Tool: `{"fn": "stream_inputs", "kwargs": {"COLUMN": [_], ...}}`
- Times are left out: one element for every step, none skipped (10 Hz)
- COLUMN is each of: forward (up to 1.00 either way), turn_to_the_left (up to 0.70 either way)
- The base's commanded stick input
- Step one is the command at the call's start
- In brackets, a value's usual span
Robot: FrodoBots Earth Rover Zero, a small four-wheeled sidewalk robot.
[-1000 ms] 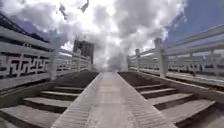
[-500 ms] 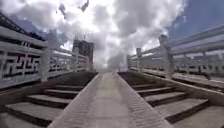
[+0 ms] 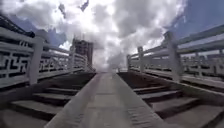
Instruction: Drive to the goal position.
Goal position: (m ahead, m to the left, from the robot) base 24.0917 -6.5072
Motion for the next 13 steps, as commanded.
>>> {"fn": "stream_inputs", "kwargs": {"forward": [0.70,0.70,0.70,0.70,0.70,0.70,0.70,0.70,0.70,0.70,0.70,0.70,0.70], "turn_to_the_left": [0.00,0.00,0.00,0.00,0.00,0.00,0.00,0.00,0.00,0.00,0.00,0.00,0.00]}}
